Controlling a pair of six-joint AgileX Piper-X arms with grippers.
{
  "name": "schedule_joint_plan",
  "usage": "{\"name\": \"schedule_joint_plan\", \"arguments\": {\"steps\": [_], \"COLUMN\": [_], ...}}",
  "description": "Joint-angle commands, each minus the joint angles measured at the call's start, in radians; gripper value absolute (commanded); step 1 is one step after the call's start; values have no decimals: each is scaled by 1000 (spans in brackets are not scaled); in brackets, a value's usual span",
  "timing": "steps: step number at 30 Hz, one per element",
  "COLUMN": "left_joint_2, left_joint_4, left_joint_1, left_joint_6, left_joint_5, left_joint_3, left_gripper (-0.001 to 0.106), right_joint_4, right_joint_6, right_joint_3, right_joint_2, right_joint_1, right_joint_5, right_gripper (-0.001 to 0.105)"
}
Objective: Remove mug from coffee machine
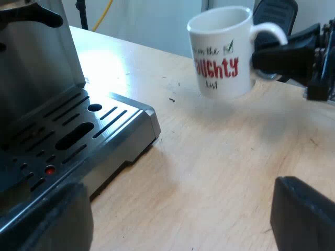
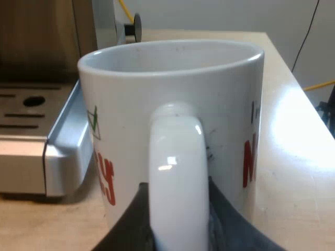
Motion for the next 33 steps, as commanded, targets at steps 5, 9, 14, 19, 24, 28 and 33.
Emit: {"name": "schedule_joint_plan", "arguments": {"steps": [5,9,14,19,24,28,33], "left_joint_2": [0,0,0,0,0,0,0], "left_joint_4": [-15,-15,-15,-15,-15,-15,-10], "left_joint_1": [-5,-5,-5,-5,-5,-5,-5], "left_joint_6": [-3,-3,-3,-3,-3,-3,-3], "left_joint_5": [-2,-2,-2,-2,-2,-2,-2], "left_joint_3": [-1,-1,-1,-1,-1,-1,-1], "left_gripper": [72,72,72,72,72,72,72], "right_joint_4": [-283,-371,-463,-493,-642,-712,-801], "right_joint_6": [41,41,41,36,25,25,25], "right_joint_3": [18,9,-9,-39,-47,-47,-62], "right_joint_2": [191,307,416,503,623,698,784], "right_joint_1": [-24,-95,-188,-260,-306,-306,-306], "right_joint_5": [10,-67,-140,-282,-323,-333,-333], "right_gripper": [0,0,0,0,0,0,0]}}
